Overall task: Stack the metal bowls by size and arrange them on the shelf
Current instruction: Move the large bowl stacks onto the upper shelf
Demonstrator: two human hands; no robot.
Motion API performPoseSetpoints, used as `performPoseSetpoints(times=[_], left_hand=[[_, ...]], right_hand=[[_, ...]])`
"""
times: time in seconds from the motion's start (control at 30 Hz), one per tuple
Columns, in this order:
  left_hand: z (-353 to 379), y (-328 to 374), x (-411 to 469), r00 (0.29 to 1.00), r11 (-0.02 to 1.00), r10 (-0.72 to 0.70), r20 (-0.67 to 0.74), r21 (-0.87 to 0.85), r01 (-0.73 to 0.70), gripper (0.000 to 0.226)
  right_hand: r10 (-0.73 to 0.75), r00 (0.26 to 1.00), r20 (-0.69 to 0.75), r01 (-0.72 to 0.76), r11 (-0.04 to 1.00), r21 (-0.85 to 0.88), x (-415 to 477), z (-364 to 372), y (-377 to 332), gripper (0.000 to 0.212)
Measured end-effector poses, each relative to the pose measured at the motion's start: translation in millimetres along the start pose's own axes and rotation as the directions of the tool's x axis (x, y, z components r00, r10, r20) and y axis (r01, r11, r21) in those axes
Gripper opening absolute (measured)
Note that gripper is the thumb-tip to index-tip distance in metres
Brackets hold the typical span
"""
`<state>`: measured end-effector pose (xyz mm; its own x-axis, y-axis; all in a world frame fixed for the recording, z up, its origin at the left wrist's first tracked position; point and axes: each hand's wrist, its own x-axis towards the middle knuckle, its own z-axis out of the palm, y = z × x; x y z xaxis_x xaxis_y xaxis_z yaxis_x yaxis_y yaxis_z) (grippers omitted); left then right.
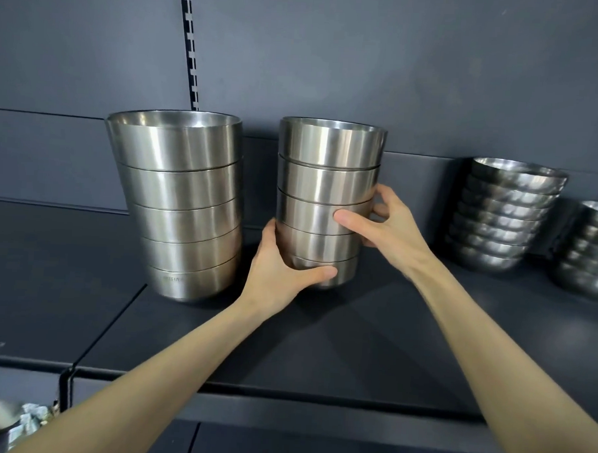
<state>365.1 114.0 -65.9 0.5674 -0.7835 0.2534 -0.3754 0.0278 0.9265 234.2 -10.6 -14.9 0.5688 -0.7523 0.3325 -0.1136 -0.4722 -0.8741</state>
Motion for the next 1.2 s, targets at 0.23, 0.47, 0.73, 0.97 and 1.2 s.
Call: performPoseSetpoints(times=[0.23,0.47,0.73,0.97,1.2], left_hand=[[12.6,23.2,-33.5,1.000,0.999,0.016,0.008,-0.039,-0.016,0.126],[-0.8,47.1,-93.1,0.998,0.997,0.057,0.026,-0.061,-0.055,0.119],[-60.7,64.0,-196.0,0.996,0.994,0.092,-0.001,-0.063,-0.092,0.109],[-137.4,58.8,-265.6,0.990,0.996,0.082,-0.112,-0.038,-0.087,0.097],[-217.4,58.7,-315.7,0.951,0.997,0.082,-0.298,0.013,-0.082,0.100]], right_hand=[[-0.034,0.999,-0.022,0.034,0.999,-0.004,-32.4,-26.4,-13.9,0.106],[-0.078,0.996,-0.035,0.078,0.997,0.003,-90.8,-33.5,-47.2,0.103],[-0.120,0.992,-0.026,0.122,0.991,0.053,-183.2,6.1,-96.1,0.102],[-0.137,0.987,0.087,0.127,0.986,0.105,-234.6,69.8,-148.5,0.080],[-0.224,0.942,0.249,0.166,0.958,0.234,-252.3,148.9,-197.0,0.070]])
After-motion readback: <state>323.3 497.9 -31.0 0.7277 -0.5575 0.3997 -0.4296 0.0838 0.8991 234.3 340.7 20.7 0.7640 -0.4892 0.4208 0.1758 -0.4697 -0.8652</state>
